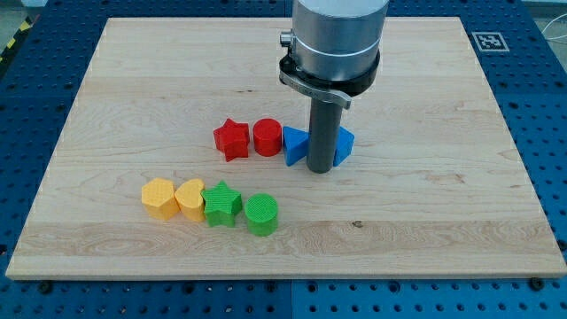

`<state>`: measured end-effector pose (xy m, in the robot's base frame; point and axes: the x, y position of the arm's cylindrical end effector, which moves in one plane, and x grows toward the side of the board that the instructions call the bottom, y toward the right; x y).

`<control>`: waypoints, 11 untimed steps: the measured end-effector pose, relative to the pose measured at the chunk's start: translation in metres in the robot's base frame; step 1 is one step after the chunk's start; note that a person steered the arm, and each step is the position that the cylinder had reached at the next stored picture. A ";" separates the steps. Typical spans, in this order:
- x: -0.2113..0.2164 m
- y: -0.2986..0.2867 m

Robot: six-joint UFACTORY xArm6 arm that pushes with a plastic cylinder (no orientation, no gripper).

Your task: Point your arm towards the green circle

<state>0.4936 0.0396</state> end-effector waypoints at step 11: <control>0.101 -0.023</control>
